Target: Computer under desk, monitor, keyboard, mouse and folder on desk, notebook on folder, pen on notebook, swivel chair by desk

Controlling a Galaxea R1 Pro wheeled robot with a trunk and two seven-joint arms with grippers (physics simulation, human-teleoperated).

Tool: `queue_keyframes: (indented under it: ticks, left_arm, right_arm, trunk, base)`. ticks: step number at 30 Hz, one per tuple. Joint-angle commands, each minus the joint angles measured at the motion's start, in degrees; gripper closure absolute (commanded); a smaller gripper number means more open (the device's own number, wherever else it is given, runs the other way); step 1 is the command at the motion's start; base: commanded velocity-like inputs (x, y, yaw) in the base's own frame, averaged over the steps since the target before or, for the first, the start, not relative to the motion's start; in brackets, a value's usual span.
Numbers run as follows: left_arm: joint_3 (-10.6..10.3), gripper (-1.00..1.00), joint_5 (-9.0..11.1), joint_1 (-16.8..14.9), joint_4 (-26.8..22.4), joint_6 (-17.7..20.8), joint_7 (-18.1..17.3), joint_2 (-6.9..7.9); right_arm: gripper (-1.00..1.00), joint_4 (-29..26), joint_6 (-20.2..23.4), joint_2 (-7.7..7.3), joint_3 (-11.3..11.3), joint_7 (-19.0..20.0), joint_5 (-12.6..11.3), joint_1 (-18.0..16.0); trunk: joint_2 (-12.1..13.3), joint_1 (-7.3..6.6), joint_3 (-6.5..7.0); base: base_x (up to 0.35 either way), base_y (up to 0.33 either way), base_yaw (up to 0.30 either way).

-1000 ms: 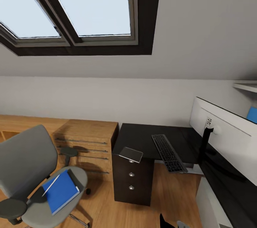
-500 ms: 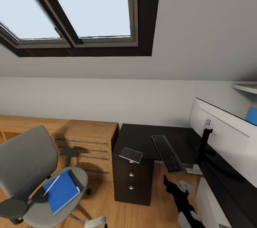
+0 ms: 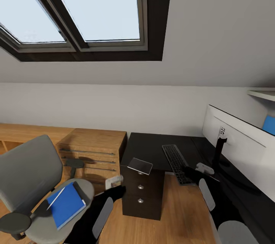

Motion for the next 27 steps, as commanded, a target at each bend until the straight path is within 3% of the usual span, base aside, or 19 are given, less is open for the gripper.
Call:
queue_keyframes:
  ticks: [1, 7, 15, 27]
  left_arm:
    - [-0.09, -1.00, 0.73, -0.14, 0.16, -0.08, 0.50, 0.00]
    - [-0.16, -1.00, 1.04, -0.59, 0.98, -1.46, 0.43, 0.43]
    - [-0.24, -1.00, -1.43, -0.63, 0.89, -1.73, 0.37, 0.85]
    - [-0.44, -1.00, -1.72, -0.63, 0.72, -1.74, 0.27, 0.78]
  right_arm:
    - [-1.00, 0.16, 0.10, -0.09, 0.02, -0.43, -0.60, -0.10]
    - [-1.00, -1.74, -4.38, -0.60, 0.88, -0.46, 1.07, -0.28]
    - [-1.00, -2.09, -4.73, -0.66, 0.83, -0.48, 1.34, -0.28]
    - [-1.00, -1.93, -5.25, -0.65, 0.87, -0.92, 1.69, -0.28]
  trunk:
    - [-0.05, 0.02, -0.03]
    - [-0.05, 0.02, -0.03]
    - [-0.05, 0.02, -0.03]
    - [-0.05, 0.02, -0.03]
  base:
    - [0.000, 0.000, 0.000]
    - [0.000, 0.000, 0.000]
    - [0.000, 0.000, 0.000]
    - [0.191, 0.045, -0.001]
